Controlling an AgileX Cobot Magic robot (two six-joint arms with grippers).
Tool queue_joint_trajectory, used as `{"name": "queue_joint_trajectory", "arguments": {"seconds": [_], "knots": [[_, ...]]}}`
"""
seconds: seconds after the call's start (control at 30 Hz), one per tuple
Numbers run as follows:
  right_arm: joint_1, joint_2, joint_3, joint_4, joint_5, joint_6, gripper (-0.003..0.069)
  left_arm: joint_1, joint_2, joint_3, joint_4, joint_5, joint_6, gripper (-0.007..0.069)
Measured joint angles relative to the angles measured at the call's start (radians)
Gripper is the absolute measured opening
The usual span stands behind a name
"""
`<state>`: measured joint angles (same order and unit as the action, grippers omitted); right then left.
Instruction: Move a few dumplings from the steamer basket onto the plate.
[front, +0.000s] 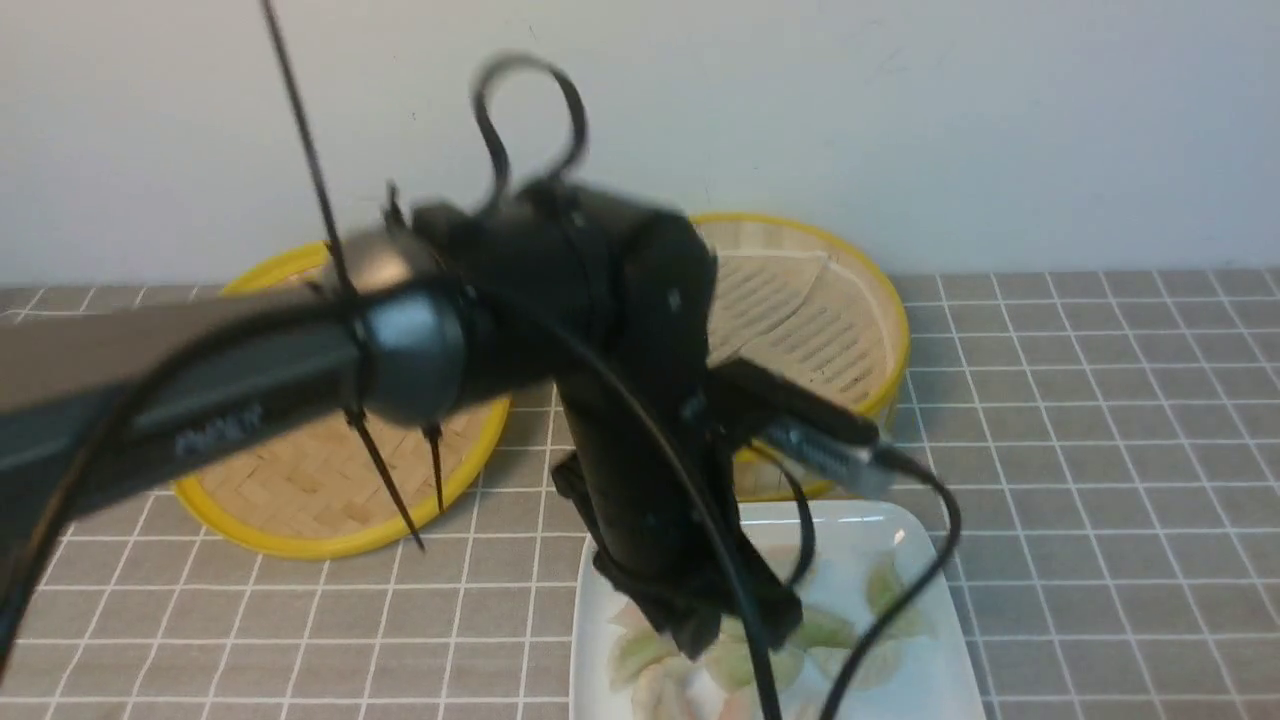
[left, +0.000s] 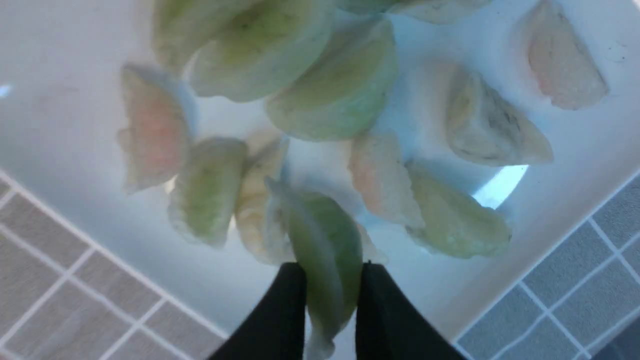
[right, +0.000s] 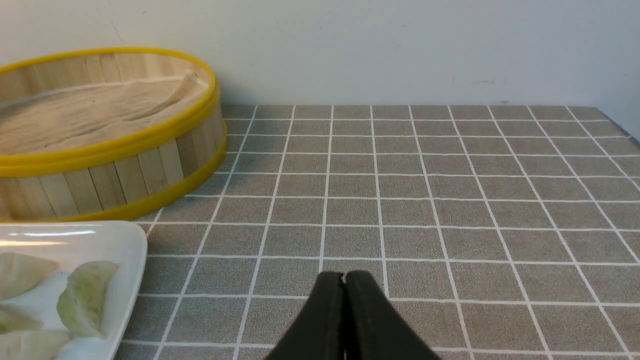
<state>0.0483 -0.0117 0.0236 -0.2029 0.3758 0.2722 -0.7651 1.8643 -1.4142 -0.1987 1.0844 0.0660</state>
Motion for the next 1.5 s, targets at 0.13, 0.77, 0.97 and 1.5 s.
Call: {"name": "queue_joint_trajectory", "arguments": {"seconds": [0.13, 0.77, 0.97, 1.5], "knots": [[0.0, 0.0, 0.0, 0.0, 0.0, 0.0, -0.0015, -0.01, 0.024, 0.011, 0.008, -0.048, 0.0, 0.0108], [0.0, 0.0, 0.0, 0.0, 0.0, 0.0, -0.0015, -0.01, -0.111, -0.014, 0.056, -0.113, -0.051, 0.0141], [0.0, 0.0, 0.0, 0.0, 0.0, 0.0, -0.0015, -0.01, -0.475, 0.178, 0.055, -0.427, -0.116, -0.0004], [0.0, 0.0, 0.0, 0.0, 0.0, 0.0, -0.0015, -0.01, -0.828, 0.526, 0.157, -1.034, 0.026, -0.0005]]}}
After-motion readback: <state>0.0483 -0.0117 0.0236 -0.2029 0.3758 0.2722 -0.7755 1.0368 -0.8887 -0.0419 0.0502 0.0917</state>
